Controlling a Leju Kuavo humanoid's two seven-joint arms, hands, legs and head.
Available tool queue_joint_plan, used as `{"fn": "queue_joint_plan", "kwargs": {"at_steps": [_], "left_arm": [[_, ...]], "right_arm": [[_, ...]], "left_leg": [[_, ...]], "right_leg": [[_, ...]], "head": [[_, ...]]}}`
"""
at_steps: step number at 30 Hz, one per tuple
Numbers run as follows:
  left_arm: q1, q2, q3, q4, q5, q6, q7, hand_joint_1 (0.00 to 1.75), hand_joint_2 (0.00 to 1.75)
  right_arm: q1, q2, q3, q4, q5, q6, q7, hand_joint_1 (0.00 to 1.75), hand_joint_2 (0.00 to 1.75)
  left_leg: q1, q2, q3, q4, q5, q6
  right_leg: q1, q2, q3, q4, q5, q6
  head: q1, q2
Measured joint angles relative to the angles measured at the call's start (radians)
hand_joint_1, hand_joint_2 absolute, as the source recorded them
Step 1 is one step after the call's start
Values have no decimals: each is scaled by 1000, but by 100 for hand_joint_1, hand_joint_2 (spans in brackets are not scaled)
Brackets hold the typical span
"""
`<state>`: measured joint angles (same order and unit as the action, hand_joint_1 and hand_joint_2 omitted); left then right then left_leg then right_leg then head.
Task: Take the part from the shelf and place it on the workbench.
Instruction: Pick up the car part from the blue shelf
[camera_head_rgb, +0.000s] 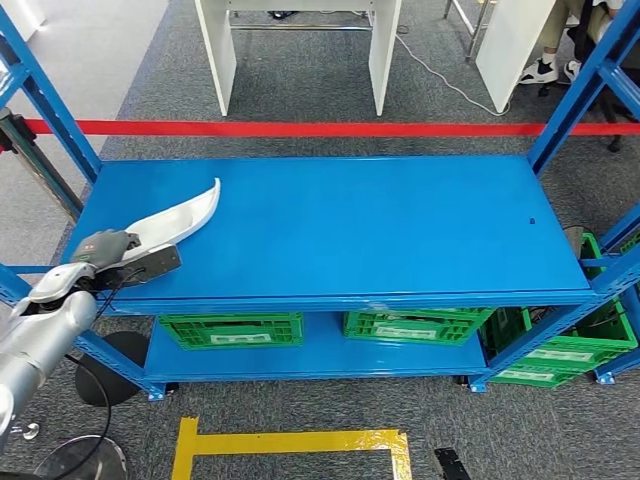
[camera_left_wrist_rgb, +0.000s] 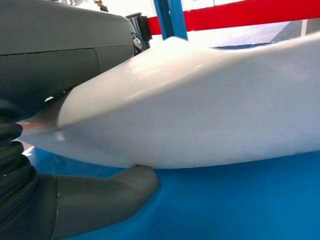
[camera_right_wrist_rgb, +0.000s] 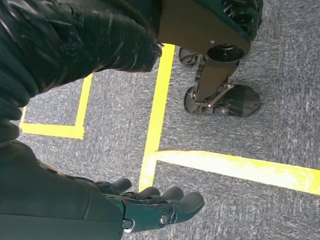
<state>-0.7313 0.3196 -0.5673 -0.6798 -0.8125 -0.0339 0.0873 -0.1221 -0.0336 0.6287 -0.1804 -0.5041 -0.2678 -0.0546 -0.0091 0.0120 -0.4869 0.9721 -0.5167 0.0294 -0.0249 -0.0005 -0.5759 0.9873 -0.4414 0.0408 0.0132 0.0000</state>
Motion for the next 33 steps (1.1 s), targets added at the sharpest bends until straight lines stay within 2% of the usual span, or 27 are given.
{"fn": "queue_joint_plan", "kwargs": {"at_steps": [8, 14, 17, 20, 22, 24, 25, 27, 28, 29, 30, 31, 33], "left_arm": [[20, -9, 32, -17, 59, -14, -37, 175, 175], [108, -5, 79, -152, 134, -9, -59, 175, 175], [216, 15, 110, -320, 164, 12, -43, 175, 175], [370, 50, 168, -540, 179, 61, -23, 175, 175], [473, 73, 220, -680, 184, 99, -21, 175, 175], [561, 87, 277, -799, 185, 133, -25, 175, 175], [598, 91, 304, -849, 184, 148, -29, 175, 175], [680, 93, 358, -940, 176, 173, -39, 175, 175], [721, 93, 386, -983, 169, 184, -45, 175, 175], [760, 91, 412, -1021, 162, 194, -50, 175, 175], [792, 89, 435, -1055, 156, 202, -54, 175, 175], [817, 87, 455, -1083, 150, 209, -56, 175, 175], [856, 81, 490, -1132, 131, 223, -58, 175, 175]], "right_arm": [[0, 0, -1, 0, 3, 0, -4, 0, 175], [6, 0, -8, 0, -6, -3, -29, 0, 175], [17, 0, -21, 0, -15, -5, -56, 0, 175], [32, 0, -31, 1, -23, -10, -84, 0, 175], [41, 0, -36, 1, -28, -14, -95, 0, 175], [49, 0, -44, 3, -35, -17, -102, 0, 175], [52, 0, -48, 5, -39, -17, -105, 0, 175], [57, 1, -54, 7, -45, -16, -110, 0, 175], [60, 2, -56, 7, -49, -15, -112, 0, 175], [64, 4, -59, 8, -52, -14, -114, 0, 175], [68, 5, -61, 9, -54, -14, -114, 0, 175], [70, 6, -63, 10, -55, -14, -114, 0, 175], [72, 7, -67, 12, -55, -15, -107, 0, 175]], "left_leg": [[0, 0, 0, 0, 0, 0], [-4, 0, 0, 1, 0, 0], [-7, 1, 0, 2, -1, 2], [-10, 3, -2, 6, -4, 7], [-10, 4, -4, 7, -2, 13], [-6, 8, -4, 2, 8, 24], [-4, 9, -5, -1, 13, 28], [-7, 11, -11, 1, 16, 33], [-10, 13, -14, 4, 17, 33], [-13, 14, -17, 7, 17, 34], [-16, 14, -20, 10, 17, 34], [-18, 13, -22, 14, 16, 34], [-23, 11, -26, 19, 16, 33]], "right_leg": [[0, 0, 0, 0, 0, 0], [-4, 0, 0, 0, 1, 1], [-6, 2, 0, -1, 2, 3], [-9, 4, -1, -1, 3, 5], [-10, 5, -1, -2, 6, 11], [-8, 3, -13, 18, -18, 15], [-7, 1, -28, 55, -49, 13], [-3, -1, -77, 188, -130, 6], [-1, -1, -99, 256, -158, 2], [2, -1, -110, 298, -168, -2], [6, -1, -102, 299, -158, -8], [11, -1, -77, 262, -131, -16], [21, -1, 0, 130, -79, -39]], "head": [[0, 0], [0, 0], [0, 0], [0, 0], [0, 0], [1, 0], [2, 0], [5, 0], [5, 0], [5, 0], [5, 0], [5, 0], [4, 0]]}}
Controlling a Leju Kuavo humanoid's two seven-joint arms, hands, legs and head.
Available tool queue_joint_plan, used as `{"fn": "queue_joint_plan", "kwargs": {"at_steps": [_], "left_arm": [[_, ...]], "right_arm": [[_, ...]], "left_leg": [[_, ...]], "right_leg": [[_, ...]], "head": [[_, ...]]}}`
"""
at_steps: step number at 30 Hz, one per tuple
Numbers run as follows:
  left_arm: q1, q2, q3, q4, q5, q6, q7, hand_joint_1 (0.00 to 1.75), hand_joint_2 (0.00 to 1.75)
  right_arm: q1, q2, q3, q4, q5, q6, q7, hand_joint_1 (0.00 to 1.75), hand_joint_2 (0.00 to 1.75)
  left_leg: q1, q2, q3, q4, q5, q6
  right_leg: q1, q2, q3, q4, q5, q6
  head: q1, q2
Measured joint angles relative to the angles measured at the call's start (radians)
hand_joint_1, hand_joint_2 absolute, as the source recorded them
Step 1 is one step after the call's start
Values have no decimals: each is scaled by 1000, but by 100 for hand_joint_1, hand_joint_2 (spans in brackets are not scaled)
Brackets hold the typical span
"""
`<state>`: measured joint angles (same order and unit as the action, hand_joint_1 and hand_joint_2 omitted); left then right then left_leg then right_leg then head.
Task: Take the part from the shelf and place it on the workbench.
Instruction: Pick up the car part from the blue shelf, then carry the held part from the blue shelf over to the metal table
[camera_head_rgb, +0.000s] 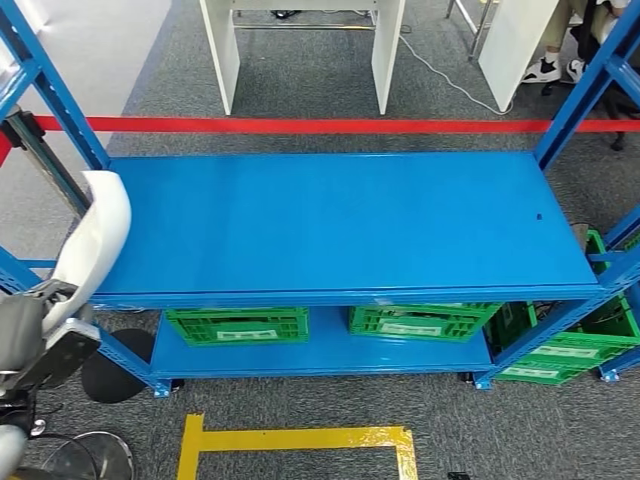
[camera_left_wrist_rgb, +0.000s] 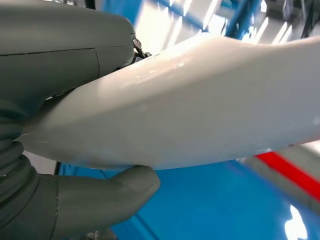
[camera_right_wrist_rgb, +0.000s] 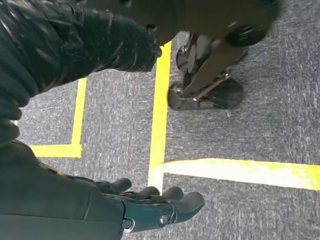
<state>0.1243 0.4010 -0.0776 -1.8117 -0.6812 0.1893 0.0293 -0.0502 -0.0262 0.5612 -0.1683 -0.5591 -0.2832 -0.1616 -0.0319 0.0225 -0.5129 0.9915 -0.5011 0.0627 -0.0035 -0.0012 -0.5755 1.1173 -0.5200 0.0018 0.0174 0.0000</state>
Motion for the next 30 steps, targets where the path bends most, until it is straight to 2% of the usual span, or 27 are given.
{"fn": "queue_joint_plan", "kwargs": {"at_steps": [2, 5, 6, 7, 9, 10, 11, 12, 13, 14, 15, 16, 17, 18, 20, 21, 22, 23, 25, 26, 27, 28, 29, 30], "left_arm": [[32, -8, 28, -41, -23, 15, -1, 175, 175], [68, -21, 58, -88, -47, 29, -3, 175, 175], [77, -23, 67, -101, -52, 32, -4, 175, 175], [83, -26, 75, -113, -56, 34, -5, 175, 175], [92, -30, 85, -128, -60, 38, -8, 175, 175], [96, -33, 87, -132, -61, 38, -8, 175, 175], [100, -35, 88, -135, -61, 38, -9, 175, 175], [103, -37, 89, -138, -61, 38, -9, 175, 175], [104, -39, 90, -142, -61, 38, -9, 175, 175], [105, -39, 91, -145, -61, 38, -9, 175, 175], [104, -41, 92, -149, -62, 38, -10, 175, 175], [103, -41, 93, -152, -63, 38, -10, 175, 175], [103, -42, 93, -155, -66, 37, -12, 175, 175], [102, -44, 92, -156, -69, 37, -13, 175, 175], [94, -47, 88, -158, -73, 32, -16, 175, 175], [86, -48, 85, -158, -74, 28, -17, 175, 175], [74, -49, 82, -157, -74, 24, -19, 175, 175], [60, -50, 78, -156, -75, 19, -21, 175, 175], [28, -53, 65, -150, -75, 11, -23, 175, 175], [13, -55, 57, -146, -75, 8, -24, 175, 175], [-1, -56, 48, -141, -75, 5, -25, 175, 175], [-15, -57, 40, -137, -74, 3, -25, 175, 175], [-29, -58, 32, -132, -73, 1, -26, 175, 175], [-43, -59, 24, -128, -71, 0, -27, 175, 175]], "right_arm": [[-2, 1, -3, 3, 2, -2, 11, 0, 175], [-2, 5, -4, 5, 6, -2, 25, 0, 175], [-2, 7, -4, 5, 7, -2, 28, 0, 175], [-2, 9, -4, 5, 9, -1, 30, 0, 175], [-3, 11, -4, 5, 11, -1, 31, 0, 175], [-3, 12, -4, 6, 12, -1, 31, 0, 175], [-3, 12, -4, 6, 12, -1, 32, 0, 175], [-3, 13, -4, 6, 13, 0, 32, 0, 175], [-4, 13, -4, 6, 13, 0, 33, 0, 175], [-5, 14, -4, 6, 13, 1, 33, 0, 175], [-6, 13, -4, 6, 13, 2, 33, 0, 175], [-8, 13, -4, 6, 14, 4, 33, 0, 175], [-10, 13, -4, 6, 15, 7, 32, 0, 175], [-11, 13, -4, 6, 15, 11, 31, 0, 175], [-10, 14, -4, 6, 14, 17, 29, 0, 175], [-8, 14, -4, 6, 13, 19, 28, 0, 175], [-7, 14, -4, 6, 11, 20, 26, 0, 175], [-6, 15, -4, 6, 9, 21, 25, 0, 175], [-6, 16, -4, 6, 3, 26, 24, 0, 175], [-7, 17, -4, 6, -1, 28, 25, 0, 175], [-8, 17, -5, 6, -5, 31, 25, 0, 175], [-9, 17, -6, 6, -10, 33, 23, 0, 175], [-9, 17, -7, 6, -14, 35, 21, 0, 175], [-9, 17, -8, 6, -18, 38, 18, 0, 175]], "left_leg": [[0, -1, -7, 4, 3, -7], [5, -3, -15, 9, 7, -25], [7, -6, -21, 22, -8, -32], [11, -11, -33, 52, -36, -41], [25, -17, -71, 164, -116, -62], [33, -18, -89, 226, -146, -70], [41, -18, -99, 269, -159, -78], [48, -18, -94, 280, -150, -86], [55, -18, -72, 256, -122, -94], [62, -18, -35, 200, -87, -102], [66, -21, 7, 132, -67, -110], [68, -25, 42, 70, -58, -112], [67, -28, 62, 29, -59, -109], [64, -31, 66, 11, -65, -102], [58, -29, 47, 8, -51, -76], [55, -27, 35, 8, -41, -61], [54, -25, 22, 7, -29, -47], [52, -23, 8, 6, -16, -35], [43, -22, -23, 7, 8, -22], [37, -22, -40, 8, 20, -19], [32, -21, -56, 9, 31, -17], [27, -20, -70, 11, 42, -16], [24, -20, -83, 12, 51, -16], [21, -19, -92, 13, 60, -16]], "right_leg": [[8, -1, 47, -84, 18, -13], [10, -2, 51, -109, 25, -16], [6, -2, 51, -119, 29, -19], [2, -2, 50, -128, 34, -21], [-2, -3, 37, -133, 44, -23], [-3, -3, 28, -131, 50, -21], [-4, -4, 18, -127, 54, -18], [-6, -4, 7, -122, 59, -14], [-9, -4, -4, -115, 63, -9], [-13, -4, -15, -106, 67, -4], [-15, -3, -26, -99, 71, 3], [-16, -1, -35, -93, 76, 10], [-15, 0, -42, -89, 83, 18], [-15, 2, -47, -90, 92, 27], [-18, 3, -57, -95, 107, 43], [-21, 2, -65, -90, 96, 48], [-23, 1, -78, -69, 66, 51], [-24, 1, -95, -30, 20, 51], [-20, 1, -130, 96, -76, 46], [-16, 1, -137, 154, -98, 43], [-12, 1, -131, 187, -96, 38], [-7, 1, -109, 188, -73, 32], [-1, 1, -69, 152, -43, 24], [5, 1, -16, 89, -20, 14]], "head": [[-2, 0], [-3, 0], [-3, 0], [-4, 0], [-5, 0], [-6, 0], [-6, 0], [-6, 0], [-6, 0], [-6, 0], [-8, 0], [-9, 0], [-10, 0], [-12, 0], [-12, 0], [-11, 0], [-10, 0], [-8, 0], [-5, 0], [-4, 0], [-4, 0], [-4, 0], [-4, 0], [-4, 0]]}}
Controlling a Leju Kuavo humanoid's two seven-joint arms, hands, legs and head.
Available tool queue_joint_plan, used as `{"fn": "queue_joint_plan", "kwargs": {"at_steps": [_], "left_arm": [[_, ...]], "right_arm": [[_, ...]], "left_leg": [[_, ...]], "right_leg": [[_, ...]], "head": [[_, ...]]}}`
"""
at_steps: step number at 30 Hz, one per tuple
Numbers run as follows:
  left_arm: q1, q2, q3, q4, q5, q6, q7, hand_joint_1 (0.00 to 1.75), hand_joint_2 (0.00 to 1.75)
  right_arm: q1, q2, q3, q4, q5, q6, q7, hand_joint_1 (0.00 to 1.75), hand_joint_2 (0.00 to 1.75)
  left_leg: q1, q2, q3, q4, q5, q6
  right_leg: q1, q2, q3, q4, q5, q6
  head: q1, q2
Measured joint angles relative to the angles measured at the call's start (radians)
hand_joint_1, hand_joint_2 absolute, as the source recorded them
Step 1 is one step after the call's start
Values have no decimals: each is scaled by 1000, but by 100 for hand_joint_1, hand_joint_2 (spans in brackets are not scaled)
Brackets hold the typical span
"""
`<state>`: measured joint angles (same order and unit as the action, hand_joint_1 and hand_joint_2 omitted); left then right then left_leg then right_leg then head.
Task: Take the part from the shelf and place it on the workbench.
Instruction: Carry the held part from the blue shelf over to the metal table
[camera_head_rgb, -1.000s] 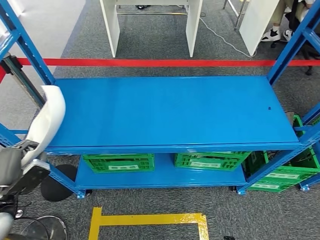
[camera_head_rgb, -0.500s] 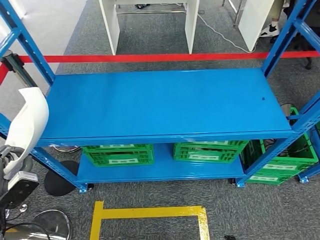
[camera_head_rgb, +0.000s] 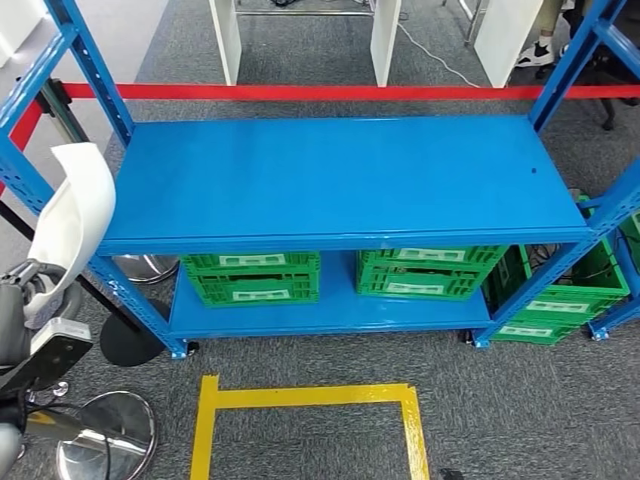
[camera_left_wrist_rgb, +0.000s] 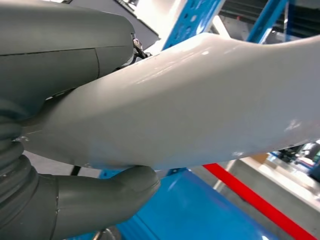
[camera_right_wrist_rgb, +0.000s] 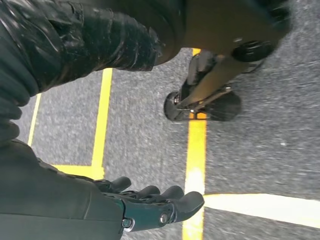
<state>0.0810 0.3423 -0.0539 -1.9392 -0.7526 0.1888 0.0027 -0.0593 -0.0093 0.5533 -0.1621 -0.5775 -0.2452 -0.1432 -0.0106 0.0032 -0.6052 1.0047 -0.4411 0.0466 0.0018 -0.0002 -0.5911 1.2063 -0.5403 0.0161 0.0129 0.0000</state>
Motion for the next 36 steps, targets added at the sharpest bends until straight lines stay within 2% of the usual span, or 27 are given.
{"fn": "queue_joint_plan", "kwargs": {"at_steps": [2, 3, 4, 6, 7, 9, 10, 11, 12, 13, 14, 15, 17, 18, 19, 21, 22, 23, 26, 27, 28, 29, 30, 31, 33, 34, 36], "left_arm": [[-28, 1, -13, 8, 8, -4, -1, 175, 175], [-41, 2, -18, 11, 13, -5, -1, 175, 175], [-52, 4, -22, 14, 17, -6, -1, 175, 175], [-65, 7, -29, 19, 19, -7, -2, 175, 175], [-69, 10, -33, 21, 19, -7, -3, 175, 175], [-73, 14, -38, 26, 22, -7, -3, 175, 175], [-75, 15, -41, 29, 26, -6, -3, 175, 175], [-76, 15, -43, 33, 31, -5, -3, 175, 175], [-77, 16, -46, 37, 37, -4, -4, 175, 175], [-79, 16, -49, 42, 42, -2, -4, 175, 175], [-81, 16, -51, 46, 48, 0, -5, 175, 175], [-85, 17, -53, 50, 54, 2, -7, 175, 175], [-94, 19, -58, 57, 67, 7, -11, 175, 175], [-99, 20, -60, 61, 74, 9, -14, 175, 175], [-102, 21, -63, 66, 79, 10, -17, 175, 175], [-105, 23, -66, 76, 85, 12, -21, 175, 175], [-106, 23, -67, 81, 87, 13, -23, 175, 175], [-107, 23, -68, 84, 88, 13, -24, 175, 175], [-103, 24, -68, 87, 88, 24, -27, 175, 175], [-98, 24, -67, 87, 86, 31, -30, 175, 175], [-92, 24, -65, 88, 85, 37, -33, 175, 175], [-87, 25, -63, 88, 84, 42, -38, 175, 175], [-83, 25, -60, 88, 83, 45, -43, 175, 175], [-80, 25, -57, 88, 84, 46, -49, 175, 175], [-80, 25, -49, 88, 85, 47, -57, 175, 175], [-81, 25, -46, 88, 85, 47, -60, 175, 175], [-82, 26, -42, 88, 85, 47, -62, 175, 175]], "right_arm": [[-2, 0, -2, 0, -4, 12, -6, 0, 175], [-3, 0, -3, 0, -5, 19, -8, 0, 175], [-4, 0, -4, 0, -5, 26, -10, 0, 175], [-3, 5, -4, 0, -6, 33, -11, 0, 175], [-3, 8, -4, 0, -6, 34, -11, 0, 175], [-2, 11, -4, 0, -5, 40, -11, 0, 175], [-1, 11, -4, 0, -4, 48, -13, 0, 131], [0, 11, -4, 0, -2, 59, -16, 0, 87], [0, 11, -4, 0, 0, 71, -21, 0, 44], [0, 11, -3, 0, 3, 84, -27, 0, 0], [1, 12, -3, 0, 6, 98, -33, 0, 0], [0, 12, -2, 0, 10, 112, -38, 0, 0], [0, 11, -1, 0, 16, 139, -46, 0, 0], [0, 11, 0, 0, 18, 151, -50, 0, 0], [0, 10, 0, 0, 19, 162, -52, 0, 0], [5, 10, 1, 1, 20, 176, -55, 0, 0], [8, 9, 1, 1, 20, 179, -56, 0, 0], [11, 9, 1, 2, 20, 181, -56, 0, 0], [14, 9, 4, 3, 28, 197, -56, 0, 0], [13, 9, 6, 3, 33, 204, -56, 0, 0], [13, 9, 9, 3, 36, 209, -56, 0, 0], [12, 9, 12, 3, 39, 212, -57, 0, 0], [12, 9, 15, 3, 39, 213, -59, 0, 0], [11, 8, 18, 3, 39, 214, -62, 0, 0], [8, 7, 21, 3, 37, 214, -69, 0, 0], [6, 6, 21, 3, 36, 214, -72, 0, 0], [5, 7, 22, 3, 35, 214, -74, 0, 0]], "left_leg": [[-4, 2, -13, 3, 17, -5], [-3, 3, -18, 4, 27, -10], [-3, 5, -22, 4, 36, -15], [-3, 6, -31, 5, 42, -26], [-2, 5, -39, 20, 19, -33], [6, 2, -61, 101, -75, -47], [11, 1, -73, 165, -124, -54], [17, 1, -81, 227, -154, -61], [22, 1, -80, 272, -160, -67], [26, 1, -66, 285, -144, -72], [30, 1, -37, 263, -115, -75], [33, 1, 5, 211, -89, -79], [35, -2, 98, 75, -89, -78], [33, -4, 125, 28, -102, -72], [29, -6, 135, 2, -113, -62], [26, -3, 117, -6, -100, -40], [25, -1, 106, -7, -89, -30], [26, 1, 92, -9, -76, -20], [21, 3, 45, -9, -38, -6], [18, 4, 30, -8, -26, -5], [16, 5, 15, -8, -15, -5], [13, 6, 1, -7, -3, -5], [12, 6, -12, -6, 8, -7], [10, 5, -23, -6, 19, -9], [7, 4, -38, -4, 40, -15], [8, 5, -43, -5, 51, -20], [9, 5, -54, -10, 70, -30]], "right_leg": [[11, -2, 110, -153, -1, -17], [15, -2, 139, -205, -12, -21], [17, -2, 151, -233, -19, -22], [14, -3, 134, -243, -6, -27], [11, -4, 127, -246, 6, -33], [5, -7, 107, -248, 32, -42], [4, -8, 93, -246, 44, -44], [4, -9, 77, -243, 55, -43], [3, -9, 58, -237, 66, -41], [1, -8, 39, -230, 75, -37], [-1, -8, 20, -220, 81, -33], [-3, -8, 4, -209, 87, -27], [-3, -6, -23, -189, 97, -15], [-3, -6, -32, -184, 104, -8], [-3, -5, -39, -182, 113, -1], [-7, -4, -51, -184, 126, 13], [-9, -3, -60, -177, 113, 18], [-10, -2, -72, -154, 79, 22], [-11, -1, -111, 17, -69, 28], [-11, -1, -113, 71, -86, 28], [-11, -1, -102, 97, -76, 27], [-10, -1, -75, 89, -48, 24], [-8, -1, -32, 48, -17, 19], [-5, 0, 25, -22, 1, 13], [1, 0, 133, -179, -9, 3], [4, 0, 162, -229, -21, 1], [3, -1, 164, -264, -21, -3]], "head": [[0, 0], [0, 0], [0, 0], [0, 0], [-1, 0], [-4, 0], [-5, 0], [-5, 0], [-5, 0], [-5, 0], [-5, 0], [-6, 0], [-6, 0], [-6, 0], [-5, 0], [-5, 0], [-5, 0], [-4, 0], [4, 0], [6, 0], [6, 0], [6, 0], [6, 0], [6, 0], [6, 0], [6, 0], [6, 0]]}}
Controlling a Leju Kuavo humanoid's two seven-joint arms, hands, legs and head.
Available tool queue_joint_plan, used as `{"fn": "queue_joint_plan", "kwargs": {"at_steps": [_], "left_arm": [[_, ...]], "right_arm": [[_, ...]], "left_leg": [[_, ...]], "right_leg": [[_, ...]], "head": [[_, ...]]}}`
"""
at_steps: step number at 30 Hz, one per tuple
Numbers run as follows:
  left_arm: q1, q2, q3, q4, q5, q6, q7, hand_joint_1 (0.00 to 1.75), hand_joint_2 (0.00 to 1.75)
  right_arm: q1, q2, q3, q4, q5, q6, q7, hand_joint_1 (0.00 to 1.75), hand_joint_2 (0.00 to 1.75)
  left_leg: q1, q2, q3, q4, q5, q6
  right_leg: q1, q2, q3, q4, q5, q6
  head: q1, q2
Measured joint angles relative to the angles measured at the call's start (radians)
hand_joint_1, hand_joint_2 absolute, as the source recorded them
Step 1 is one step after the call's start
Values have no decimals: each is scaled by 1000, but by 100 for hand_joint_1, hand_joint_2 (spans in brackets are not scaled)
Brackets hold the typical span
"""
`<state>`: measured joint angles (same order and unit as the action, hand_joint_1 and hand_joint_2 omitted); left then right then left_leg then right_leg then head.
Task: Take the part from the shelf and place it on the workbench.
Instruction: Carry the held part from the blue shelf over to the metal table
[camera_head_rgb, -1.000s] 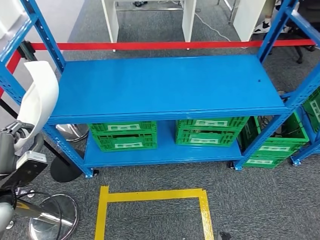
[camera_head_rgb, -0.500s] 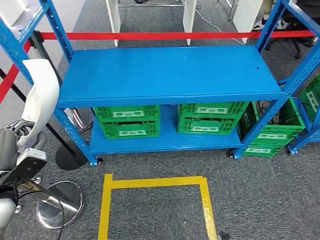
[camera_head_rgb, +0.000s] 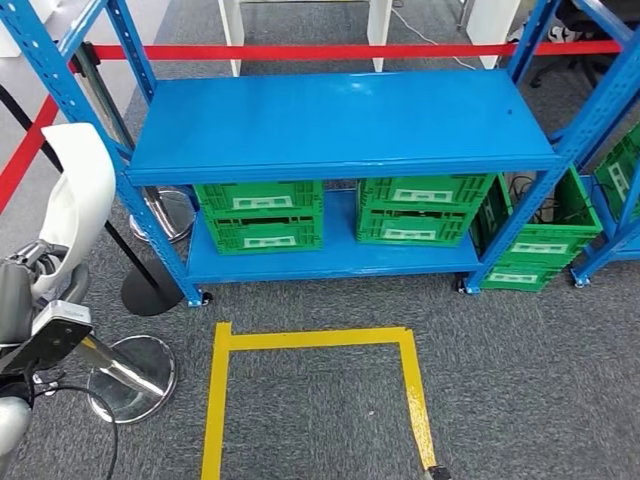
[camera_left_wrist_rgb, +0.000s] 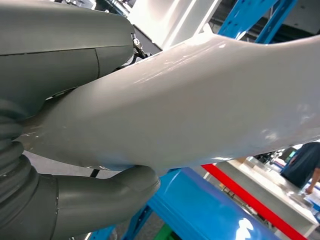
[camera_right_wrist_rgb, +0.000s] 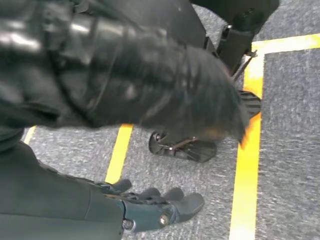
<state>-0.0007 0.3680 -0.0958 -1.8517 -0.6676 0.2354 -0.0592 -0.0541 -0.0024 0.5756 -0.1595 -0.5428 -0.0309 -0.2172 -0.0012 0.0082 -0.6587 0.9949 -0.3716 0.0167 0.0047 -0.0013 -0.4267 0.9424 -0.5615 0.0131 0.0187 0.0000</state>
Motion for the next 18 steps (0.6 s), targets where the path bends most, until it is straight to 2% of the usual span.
{"fn": "queue_joint_plan", "kwargs": {"at_steps": [1, 2, 3, 5, 6, 7, 8, 9, 11, 12, 13, 15, 16, 17, 18], "left_arm": [[0, 0, 1, 0, 0, 0, 0, 175, 175], [0, 1, 1, 0, 0, 0, 0, 175, 175], [0, 2, 2, 0, 1, 0, -1, 175, 175], [1, 2, 3, 0, 2, 0, -1, 175, 175], [1, 2, 3, 0, 2, 0, -1, 175, 175], [2, 2, 2, 0, 3, 0, -1, 175, 175], [2, 2, 2, 0, 3, 0, -1, 175, 175], [1, 2, 2, 0, 3, 0, -1, 175, 175], [0, 3, 3, 0, 3, 0, -1, 175, 175], [-1, 3, 3, 0, 3, 0, -1, 175, 175], [-2, 3, 3, 0, 3, 0, -1, 175, 175], [-7, 3, 3, 1, 3, 0, -3, 175, 175], [-14, 2, 2, 2, 3, 0, -5, 175, 175], [-24, 1, 0, 4, 2, 0, -6, 175, 175], [-37, -1, -3, 8, 0, -1, -8, 175, 175]], "right_arm": [[0, 1, 0, 0, 0, 0, 0, 0, 0], [0, 1, 1, 0, 0, 1, 0, 0, 0], [1, 2, 1, 0, 0, 1, 0, 0, 0], [2, 1, 2, 0, -1, 1, 0, 0, 0], [2, 1, 2, 0, -1, 1, 0, 0, 0], [2, 1, 2, 0, -1, 1, 0, 0, 0], [2, 1, 2, 0, -1, 2, 0, 0, 0], [2, 2, 2, 0, -1, 2, 0, 0, 0], [1, 2, 3, 0, -1, 2, -1, 0, 0], [0, 2, 3, 0, 0, 3, -2, 0, 44], [0, 2, 3, 0, 1, 5, -3, 0, 87], [1, 2, 3, 0, 2, 10, -7, 0, 175], [2, 1, 3, 0, 0, 12, -10, 0, 175], [3, 1, 3, 1, -4, 12, -14, 0, 175], [4, 1, 3, 1, -8, 14, -17, 0, 175]], "left_leg": [[1, -1, -8, 4, -9, -6], [1, -3, -18, 23, -36, -12], [3, -4, -31, 63, -82, -18], [9, -5, -57, 197, -178, -28], [11, -5, -64, 257, -201, -32], [12, -5, -60, 291, -202, -34], [12, -5, -41, 288, -184, -35], [12, -5, -6, 248, -158, -35], [11, -6, 82, 118, -129, -28], [10, -7, 114, 64, -129, -23], [7, -8, 130, 33, -134, -19], [5, -7, 131, 15, -131, -8], [7, -5, 128, 7, -125, -2], [9, -3, 123, -1, -118, 6], [12, -1, 116, -9, -110, 13]], "right_leg": [[-2, -1, -7, -2, 10, -6], [-5, -4, -16, -4, 21, -12], [-7, -6, -24, -3, 33, -19], [-5, -9, -53, 9, 50, -26], [-4, -10, -70, 16, 56, -26], [-4, -10, -87, 25, 63, -25], [-4, -10, -103, 33, 68, -24], [-5, -10, -117, 41, 72, -22], [-4, -11, -139, 58, 77, -16], [-4, -11, -148, 64, 81, -11], [-3, -11, -156, 68, 87, -6], [-4, -10, -165, 68, 99, 6], [-4, -8, -171, 70, 94, 11], [-4, -6, -182, 85, 73, 16], [-5, -4, -198, 120, 38, 20]], "head": [[-1, 0], [-3, 0], [-5, 0], [-7, 0], [-7, 0], [-8, 0], [-8, 0], [-8, 0], [-7, 0], [-7, 0], [-8, 0], [-8, 0], [-9, 0], [-8, 0], [-6, 0]]}}
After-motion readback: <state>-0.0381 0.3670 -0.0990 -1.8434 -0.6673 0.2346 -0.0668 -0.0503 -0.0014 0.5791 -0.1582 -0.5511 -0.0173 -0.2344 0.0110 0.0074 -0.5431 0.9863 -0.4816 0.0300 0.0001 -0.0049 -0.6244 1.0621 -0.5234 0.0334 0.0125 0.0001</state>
